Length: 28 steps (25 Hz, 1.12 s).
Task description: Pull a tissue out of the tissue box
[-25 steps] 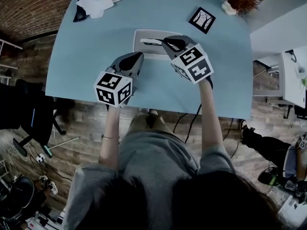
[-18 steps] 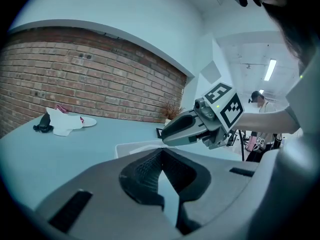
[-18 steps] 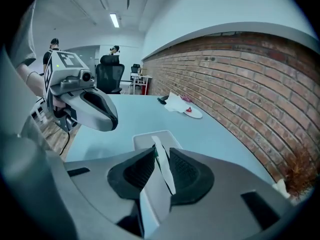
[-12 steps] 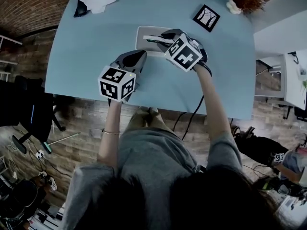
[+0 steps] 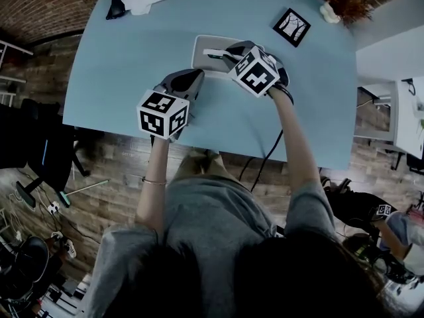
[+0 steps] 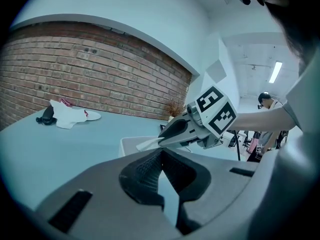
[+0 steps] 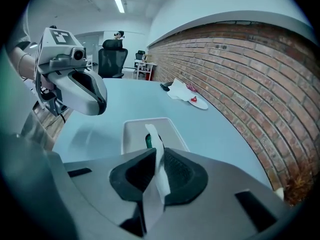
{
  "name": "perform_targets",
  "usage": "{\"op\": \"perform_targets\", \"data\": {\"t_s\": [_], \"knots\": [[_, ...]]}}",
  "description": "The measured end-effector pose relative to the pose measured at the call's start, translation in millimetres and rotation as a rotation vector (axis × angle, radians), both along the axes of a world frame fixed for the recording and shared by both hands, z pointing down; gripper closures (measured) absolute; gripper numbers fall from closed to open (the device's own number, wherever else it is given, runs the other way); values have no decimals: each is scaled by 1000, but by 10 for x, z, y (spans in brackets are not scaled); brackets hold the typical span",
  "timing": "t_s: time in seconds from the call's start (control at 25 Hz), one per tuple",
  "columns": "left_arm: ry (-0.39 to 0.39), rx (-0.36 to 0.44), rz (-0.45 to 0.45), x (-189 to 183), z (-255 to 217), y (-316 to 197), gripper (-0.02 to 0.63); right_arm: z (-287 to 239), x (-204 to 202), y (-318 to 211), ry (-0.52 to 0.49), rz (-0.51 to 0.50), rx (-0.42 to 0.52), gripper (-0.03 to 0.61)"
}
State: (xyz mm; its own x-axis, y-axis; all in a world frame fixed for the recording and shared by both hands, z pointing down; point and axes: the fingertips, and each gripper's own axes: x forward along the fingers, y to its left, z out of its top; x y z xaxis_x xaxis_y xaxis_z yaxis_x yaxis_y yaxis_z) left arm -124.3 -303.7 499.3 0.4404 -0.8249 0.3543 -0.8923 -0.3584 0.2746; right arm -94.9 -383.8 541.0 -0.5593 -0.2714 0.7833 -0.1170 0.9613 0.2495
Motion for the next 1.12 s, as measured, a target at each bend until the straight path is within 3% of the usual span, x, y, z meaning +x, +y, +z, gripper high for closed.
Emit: {"op": "perform_targets", "data": {"t_s": [0.04, 0.24, 0.8, 1.12], "knots": [[-1, -1, -1, -5, 5, -3, 611, -5, -3, -5, -1, -2, 3, 554], [-3, -4, 4, 10, 15, -18, 611, -18, 0, 12, 3, -23, 0, 574], [2, 22, 21, 9, -77, 29, 611, -271, 30, 37, -47, 13, 12, 575], [-5, 53, 65, 111, -198, -3, 611, -506, 99, 72, -131, 63, 23, 577]]}}
